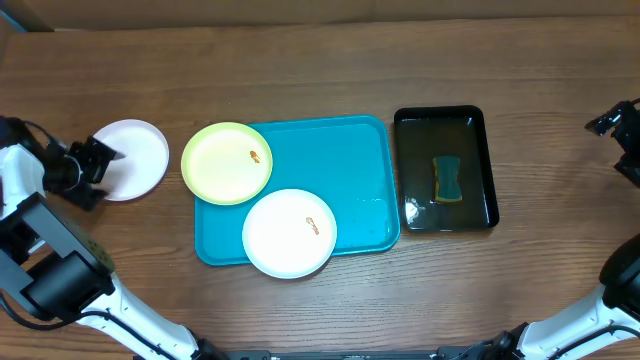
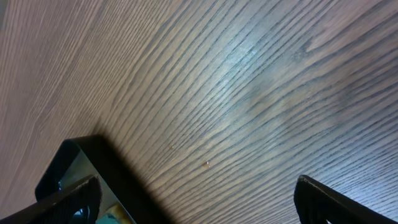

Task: Clean dirty plates on tray and stack at the side

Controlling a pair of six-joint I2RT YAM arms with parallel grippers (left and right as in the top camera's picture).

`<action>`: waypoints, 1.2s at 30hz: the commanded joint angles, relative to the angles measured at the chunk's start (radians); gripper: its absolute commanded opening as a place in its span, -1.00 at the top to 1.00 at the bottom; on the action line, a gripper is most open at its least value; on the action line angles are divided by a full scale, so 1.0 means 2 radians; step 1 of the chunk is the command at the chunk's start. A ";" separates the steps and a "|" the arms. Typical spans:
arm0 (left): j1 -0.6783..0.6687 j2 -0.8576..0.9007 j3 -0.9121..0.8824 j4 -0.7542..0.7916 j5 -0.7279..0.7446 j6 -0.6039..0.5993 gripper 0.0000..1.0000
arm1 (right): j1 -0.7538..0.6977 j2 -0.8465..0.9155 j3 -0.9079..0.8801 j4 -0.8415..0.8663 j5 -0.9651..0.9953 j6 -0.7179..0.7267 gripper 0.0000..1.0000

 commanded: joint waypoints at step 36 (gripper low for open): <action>-0.386 -0.178 0.016 -0.096 -0.094 0.023 -1.00 | 0.085 -0.003 0.012 0.092 -0.582 0.033 -1.00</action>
